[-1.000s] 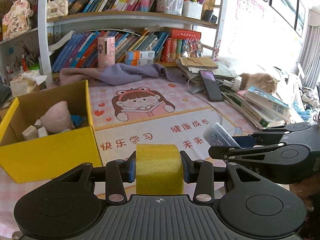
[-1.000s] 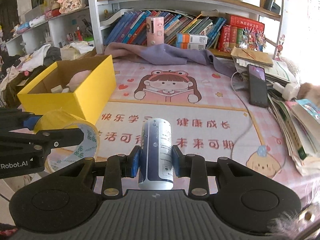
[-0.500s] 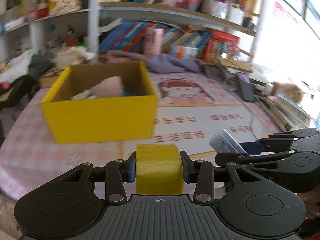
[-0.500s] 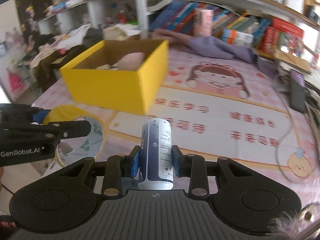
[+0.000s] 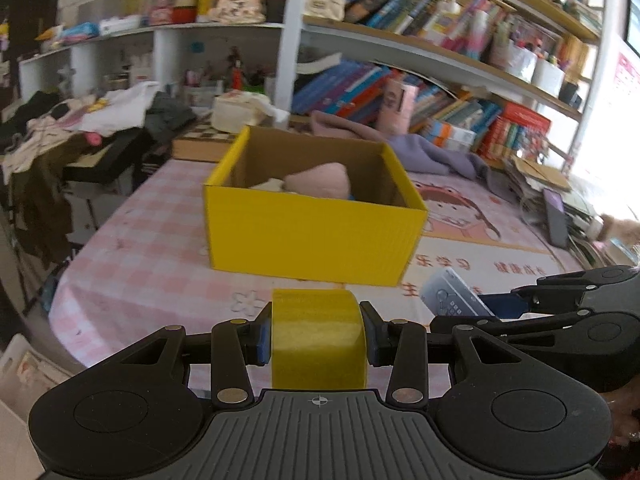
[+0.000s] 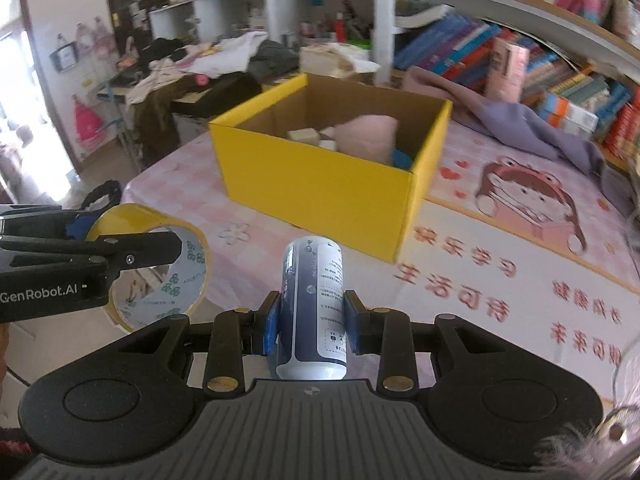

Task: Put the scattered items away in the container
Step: 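Lift and carry the tape roll and bottle toward the yellow box with both tools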

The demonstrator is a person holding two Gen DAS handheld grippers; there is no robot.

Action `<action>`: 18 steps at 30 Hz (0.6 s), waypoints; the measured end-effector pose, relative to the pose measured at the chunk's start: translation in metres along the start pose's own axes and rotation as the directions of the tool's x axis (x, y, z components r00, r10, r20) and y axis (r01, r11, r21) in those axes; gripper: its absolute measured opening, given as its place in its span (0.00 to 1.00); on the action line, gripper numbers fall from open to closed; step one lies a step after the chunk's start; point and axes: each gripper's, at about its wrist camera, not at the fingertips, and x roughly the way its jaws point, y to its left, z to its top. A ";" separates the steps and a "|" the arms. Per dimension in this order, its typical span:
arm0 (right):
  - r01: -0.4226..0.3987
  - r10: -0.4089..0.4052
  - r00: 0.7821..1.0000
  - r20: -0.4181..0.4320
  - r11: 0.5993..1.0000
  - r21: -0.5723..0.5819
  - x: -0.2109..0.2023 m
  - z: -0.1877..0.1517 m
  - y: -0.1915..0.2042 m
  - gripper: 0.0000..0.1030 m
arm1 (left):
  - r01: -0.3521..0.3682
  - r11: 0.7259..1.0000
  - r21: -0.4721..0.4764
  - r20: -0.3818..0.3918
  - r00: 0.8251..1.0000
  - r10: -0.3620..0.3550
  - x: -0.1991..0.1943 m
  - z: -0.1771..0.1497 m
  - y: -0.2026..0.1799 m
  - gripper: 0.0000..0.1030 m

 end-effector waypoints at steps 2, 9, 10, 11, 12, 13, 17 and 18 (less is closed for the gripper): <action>-0.014 0.014 1.000 0.001 1.000 -0.012 0.004 0.005 0.004 0.30 | -0.014 1.000 -0.005 -0.001 1.000 0.014 -0.001 0.000 0.004 0.39; -0.069 0.068 0.998 -0.005 0.996 -0.054 0.017 0.020 0.012 0.30 | -0.058 0.998 -0.034 -0.004 0.998 0.058 0.001 0.005 0.016 0.39; -0.073 0.073 0.997 -0.001 0.996 -0.060 0.018 0.022 0.012 0.30 | -0.067 0.997 -0.033 -0.002 0.998 0.067 0.002 0.007 0.016 0.39; -0.075 0.076 0.997 0.005 0.995 -0.064 0.019 0.025 0.010 0.30 | -0.076 0.997 -0.029 0.001 0.997 0.076 0.004 0.010 0.017 0.39; -0.077 0.078 0.997 0.012 0.995 -0.067 0.020 0.028 0.009 0.30 | -0.086 0.996 -0.025 0.006 0.996 0.086 0.005 0.014 0.017 0.39; -0.078 0.080 0.997 0.020 0.995 -0.069 0.021 0.031 0.007 0.30 | -0.095 0.995 -0.019 0.014 0.995 0.095 0.006 0.018 0.017 0.39; -0.071 0.076 0.994 0.073 0.995 -0.070 0.025 0.051 -0.010 0.30 | -0.113 0.994 -0.003 0.053 0.992 0.113 0.014 0.041 0.012 0.39; -0.069 0.074 0.994 0.084 0.996 -0.063 0.025 0.058 -0.016 0.30 | -0.111 0.994 0.003 0.064 0.992 0.111 0.016 0.048 0.011 0.39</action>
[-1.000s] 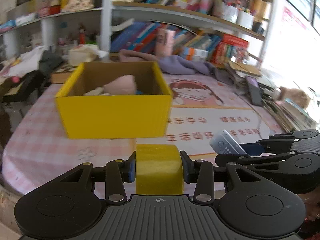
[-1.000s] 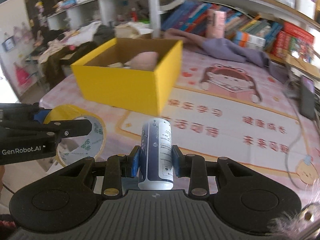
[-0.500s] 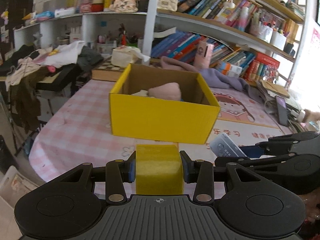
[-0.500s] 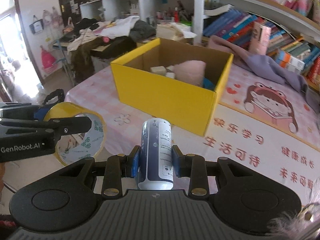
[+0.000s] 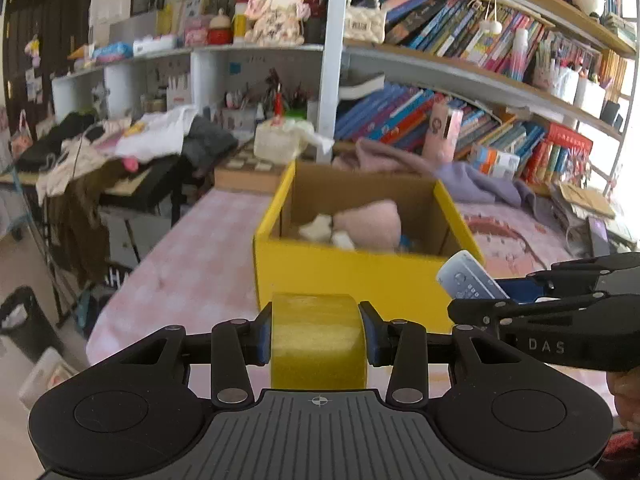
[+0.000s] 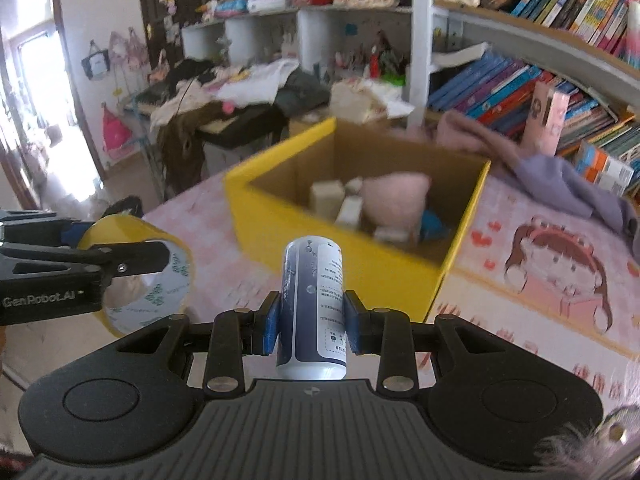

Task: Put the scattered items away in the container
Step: 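Lift and carry the tape roll and bottle toward the yellow box with both tools, then lower the tape roll and bottle into the yellow box and open both tools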

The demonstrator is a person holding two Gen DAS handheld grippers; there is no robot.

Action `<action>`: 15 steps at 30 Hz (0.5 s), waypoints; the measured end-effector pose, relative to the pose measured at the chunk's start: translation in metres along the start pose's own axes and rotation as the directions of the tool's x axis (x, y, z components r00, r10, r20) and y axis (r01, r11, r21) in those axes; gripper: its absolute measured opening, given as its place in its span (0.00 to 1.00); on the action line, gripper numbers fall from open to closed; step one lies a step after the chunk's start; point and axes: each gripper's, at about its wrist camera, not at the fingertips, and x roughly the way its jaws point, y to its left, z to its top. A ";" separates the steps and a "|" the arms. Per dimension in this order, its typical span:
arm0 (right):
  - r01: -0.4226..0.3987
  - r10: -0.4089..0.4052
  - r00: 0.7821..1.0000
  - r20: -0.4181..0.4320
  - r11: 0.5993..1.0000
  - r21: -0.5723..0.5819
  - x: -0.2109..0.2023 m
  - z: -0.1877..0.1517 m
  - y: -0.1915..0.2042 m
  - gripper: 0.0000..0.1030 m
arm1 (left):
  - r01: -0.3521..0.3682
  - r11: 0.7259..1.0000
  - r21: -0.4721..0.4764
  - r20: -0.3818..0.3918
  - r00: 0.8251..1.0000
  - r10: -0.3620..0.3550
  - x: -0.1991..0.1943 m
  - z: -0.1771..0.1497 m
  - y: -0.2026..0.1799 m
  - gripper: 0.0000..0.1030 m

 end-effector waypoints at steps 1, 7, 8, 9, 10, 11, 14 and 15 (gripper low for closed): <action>-0.002 0.002 1.000 0.014 1.000 0.008 0.001 0.007 -0.007 0.30 | 0.003 1.000 0.009 0.013 1.000 -0.003 0.003 0.008 -0.003 0.39; -0.020 0.016 0.994 0.106 0.999 0.031 0.010 0.047 -0.041 0.30 | 0.002 0.998 0.063 0.078 0.997 -0.007 0.032 0.052 -0.023 0.39; -0.025 0.021 0.993 0.117 0.999 0.030 0.012 0.053 -0.046 0.30 | 0.000 0.998 0.068 0.086 0.996 -0.005 0.038 0.058 -0.026 0.39; -0.030 0.026 0.992 0.126 0.999 0.027 0.016 0.059 -0.050 0.30 | -0.003 0.997 0.073 0.092 0.996 -0.003 0.043 0.064 -0.029 0.39; -0.032 0.028 0.991 0.133 0.999 0.025 0.020 0.064 -0.054 0.30 | -0.006 0.997 0.077 0.097 0.995 -0.002 0.049 0.071 -0.032 0.39; -0.037 0.034 0.989 0.141 0.999 0.023 0.024 0.070 -0.059 0.30 | -0.008 0.997 0.081 0.102 0.995 0.000 0.055 0.076 -0.034 0.39; -0.049 0.047 0.988 0.149 0.999 0.011 0.038 0.081 -0.070 0.30 | -0.020 0.996 0.084 0.099 0.995 0.012 0.076 0.089 -0.040 0.39; -0.052 0.051 0.988 0.145 0.999 0.007 0.045 0.084 -0.073 0.30 | -0.024 0.996 0.082 0.090 0.996 0.017 0.083 0.092 -0.041 0.39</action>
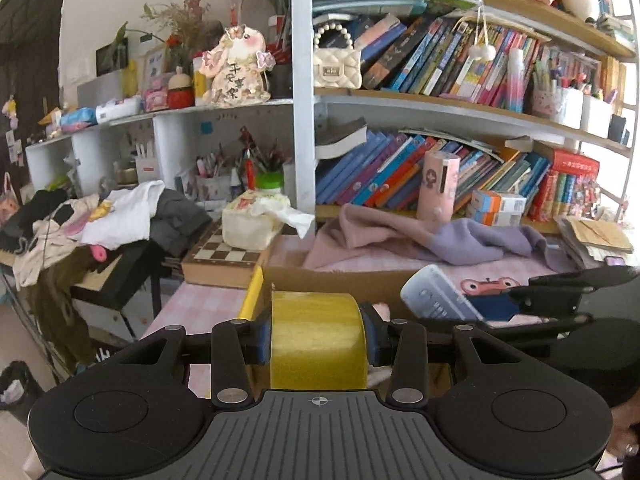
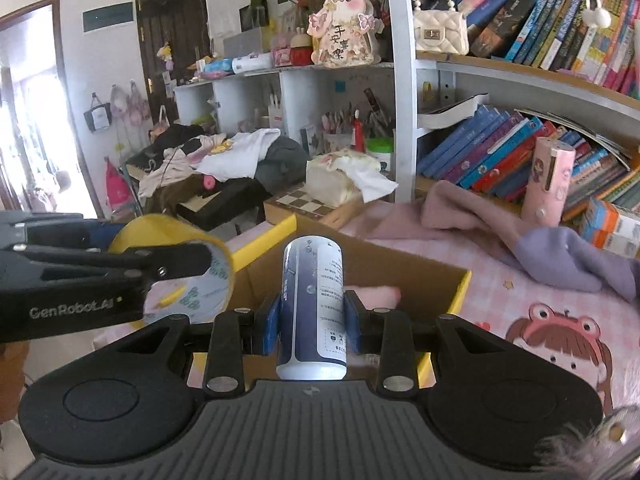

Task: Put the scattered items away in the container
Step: 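Lower the tape roll and bottle into the yellow box and open both tools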

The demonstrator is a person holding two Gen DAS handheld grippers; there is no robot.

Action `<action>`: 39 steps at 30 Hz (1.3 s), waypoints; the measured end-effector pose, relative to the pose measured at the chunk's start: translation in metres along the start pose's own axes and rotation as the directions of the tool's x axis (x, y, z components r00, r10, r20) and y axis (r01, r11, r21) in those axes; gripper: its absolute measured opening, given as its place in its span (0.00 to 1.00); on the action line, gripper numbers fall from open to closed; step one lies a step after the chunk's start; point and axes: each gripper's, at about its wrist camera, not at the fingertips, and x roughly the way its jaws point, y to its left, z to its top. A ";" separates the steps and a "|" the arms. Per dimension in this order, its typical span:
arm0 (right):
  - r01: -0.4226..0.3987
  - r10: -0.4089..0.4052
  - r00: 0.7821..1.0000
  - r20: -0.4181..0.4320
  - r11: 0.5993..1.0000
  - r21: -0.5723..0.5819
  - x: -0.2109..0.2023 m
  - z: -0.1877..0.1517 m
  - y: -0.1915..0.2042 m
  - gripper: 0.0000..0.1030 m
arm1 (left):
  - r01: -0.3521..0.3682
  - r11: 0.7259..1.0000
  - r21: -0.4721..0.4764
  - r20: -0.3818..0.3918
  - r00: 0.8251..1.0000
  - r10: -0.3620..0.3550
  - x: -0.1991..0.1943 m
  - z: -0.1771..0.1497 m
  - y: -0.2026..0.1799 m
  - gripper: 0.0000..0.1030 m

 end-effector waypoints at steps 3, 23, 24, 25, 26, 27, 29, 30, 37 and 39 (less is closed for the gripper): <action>-0.007 0.006 0.999 -0.035 1.000 -0.016 0.024 0.001 -0.008 0.30 | -0.017 1.000 -0.002 -0.047 0.999 0.016 0.026 0.001 -0.001 0.39; -0.157 0.133 0.948 -0.290 0.986 -0.061 0.107 -0.032 -0.022 0.30 | -0.057 0.998 0.023 -0.332 0.941 0.062 0.115 -0.033 -0.001 0.39; -0.168 0.142 0.944 -0.299 0.984 -0.061 0.108 -0.031 -0.021 0.30 | -0.056 0.998 0.021 -0.336 0.940 0.060 0.118 -0.033 0.000 0.39; -0.174 0.145 0.940 -0.309 0.983 -0.067 0.109 -0.031 -0.020 0.30 | -0.056 0.998 0.021 -0.340 0.939 0.060 0.121 -0.032 0.000 0.39; -0.181 0.151 0.935 -0.320 0.981 -0.065 0.111 -0.031 -0.019 0.30 | -0.058 0.998 0.024 -0.341 0.938 0.062 0.123 -0.032 0.000 0.39; -0.185 0.158 0.931 -0.330 0.981 -0.052 0.112 -0.031 -0.021 0.30 | -0.059 0.998 0.026 -0.344 0.937 0.064 0.125 -0.032 0.000 0.39; -0.192 0.165 0.927 -0.337 0.980 -0.047 0.112 -0.031 -0.021 0.30 | -0.055 0.998 0.026 -0.353 0.934 0.061 0.127 -0.033 0.000 0.39; -0.191 0.164 0.927 -0.338 0.980 -0.048 0.112 -0.031 -0.020 0.30 | -0.051 0.998 0.027 -0.354 0.933 0.058 0.128 -0.034 0.000 0.40; -0.189 0.168 0.927 -0.335 0.981 -0.031 0.111 -0.029 -0.021 0.34 | -0.038 0.998 0.041 -0.317 0.947 0.049 0.122 -0.031 -0.002 0.55; -0.193 0.177 0.934 -0.310 0.981 -0.020 0.108 -0.028 -0.022 0.38 | -0.049 0.997 0.065 -0.263 0.963 0.065 0.110 -0.026 -0.005 0.66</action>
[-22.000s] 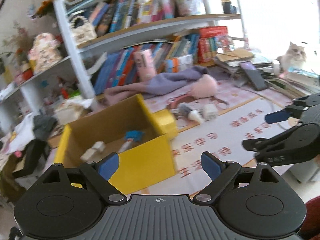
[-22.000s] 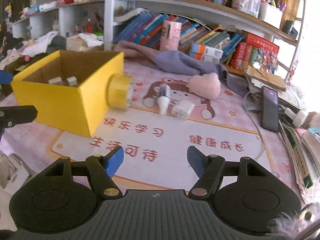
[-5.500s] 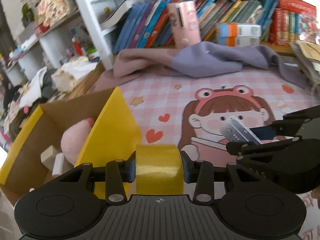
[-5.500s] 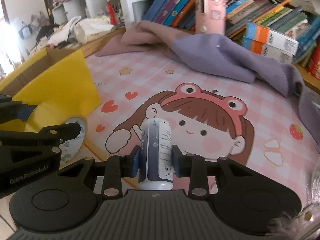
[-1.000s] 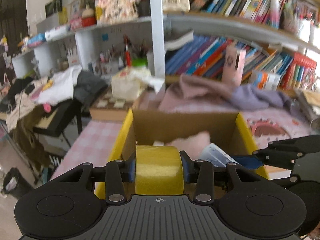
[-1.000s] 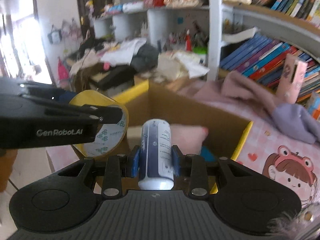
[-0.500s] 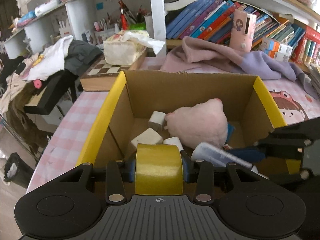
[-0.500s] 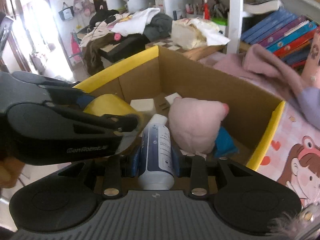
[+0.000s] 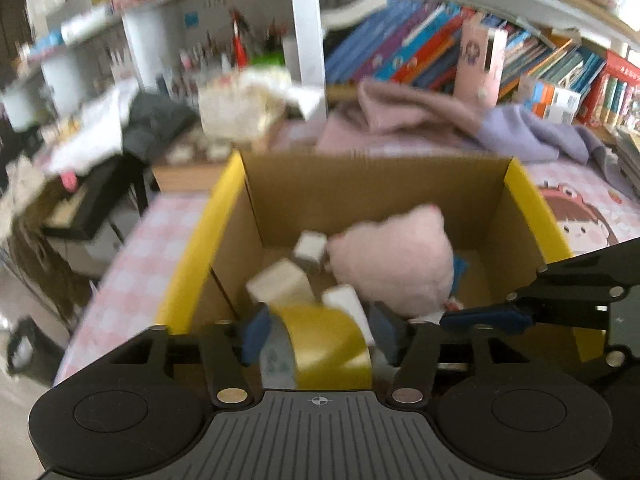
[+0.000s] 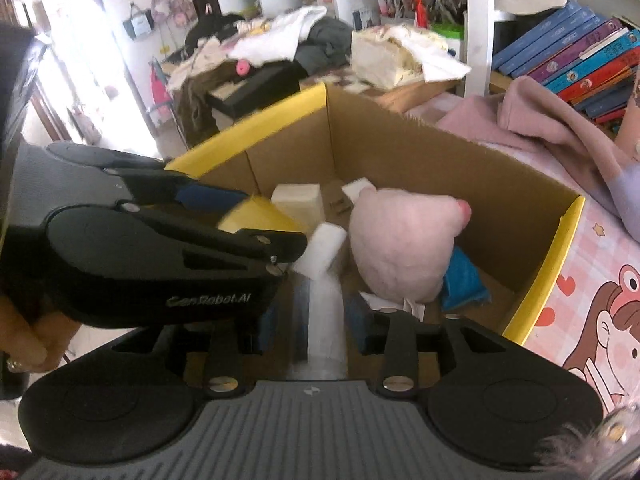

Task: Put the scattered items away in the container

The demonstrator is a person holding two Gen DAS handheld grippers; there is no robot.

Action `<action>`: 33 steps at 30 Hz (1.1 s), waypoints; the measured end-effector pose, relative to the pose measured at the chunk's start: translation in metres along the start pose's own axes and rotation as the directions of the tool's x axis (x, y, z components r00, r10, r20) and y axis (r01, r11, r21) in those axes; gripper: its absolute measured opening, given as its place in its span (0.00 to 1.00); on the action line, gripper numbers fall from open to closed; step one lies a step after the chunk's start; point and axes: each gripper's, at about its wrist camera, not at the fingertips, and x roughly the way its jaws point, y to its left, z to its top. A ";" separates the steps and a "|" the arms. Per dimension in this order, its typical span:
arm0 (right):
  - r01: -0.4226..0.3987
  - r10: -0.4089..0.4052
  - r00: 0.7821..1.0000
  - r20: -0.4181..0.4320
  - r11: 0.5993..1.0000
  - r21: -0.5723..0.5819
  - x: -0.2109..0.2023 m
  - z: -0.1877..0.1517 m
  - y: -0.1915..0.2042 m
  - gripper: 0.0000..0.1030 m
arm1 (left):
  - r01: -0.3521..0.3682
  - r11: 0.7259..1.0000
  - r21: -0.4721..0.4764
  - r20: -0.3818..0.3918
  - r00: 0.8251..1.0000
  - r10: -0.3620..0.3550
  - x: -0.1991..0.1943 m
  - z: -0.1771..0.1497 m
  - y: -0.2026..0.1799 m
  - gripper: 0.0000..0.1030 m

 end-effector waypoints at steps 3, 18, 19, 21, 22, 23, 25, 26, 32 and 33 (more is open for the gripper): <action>0.010 -0.009 1.000 0.024 1.000 -0.028 -0.011 0.005 0.004 0.38 | 0.000 1.000 -0.015 0.105 0.994 0.001 -0.028 0.003 0.005 0.81; 0.114 -0.119 0.966 0.228 0.993 0.038 -0.085 -0.007 0.014 0.50 | 0.019 0.987 -0.160 0.358 0.933 0.040 -0.102 -0.030 0.009 0.96; 0.115 -0.120 0.963 0.239 0.993 0.036 -0.087 -0.009 0.016 0.50 | 0.014 0.986 -0.168 0.350 0.935 0.047 -0.103 -0.031 0.010 0.96; 0.117 -0.121 0.959 0.257 0.993 0.032 -0.091 -0.015 0.020 0.50 | 0.008 0.985 -0.173 0.346 0.937 0.053 -0.104 -0.034 0.010 0.96; 0.124 -0.128 0.957 0.260 0.992 0.032 -0.093 -0.017 0.021 0.50 | 0.007 0.985 -0.174 0.347 0.936 0.055 -0.105 -0.035 0.010 0.96; 0.132 -0.136 0.955 0.262 0.991 0.032 -0.095 -0.019 0.022 0.50 | 0.008 0.985 -0.174 0.347 0.936 0.054 -0.106 -0.036 0.010 0.96; 0.152 -0.157 0.951 0.268 0.988 0.040 -0.099 -0.024 0.023 0.50 | 0.011 0.985 -0.173 0.345 0.937 0.050 -0.108 -0.039 0.009 0.96; 0.159 -0.167 0.949 0.268 0.986 0.052 -0.100 -0.026 0.023 0.50 | 0.011 0.985 -0.172 0.345 0.937 0.049 -0.110 -0.041 0.008 0.96; 0.194 -0.218 0.938 0.270 0.974 0.114 -0.105 -0.040 0.027 0.51 | -0.058 0.982 -0.182 0.407 0.904 0.129 -0.129 -0.062 0.005 0.97; 0.205 -0.231 0.934 0.273 0.971 0.121 -0.106 -0.043 0.029 0.51 | -0.072 0.979 -0.189 0.424 0.894 0.147 -0.133 -0.066 0.006 0.97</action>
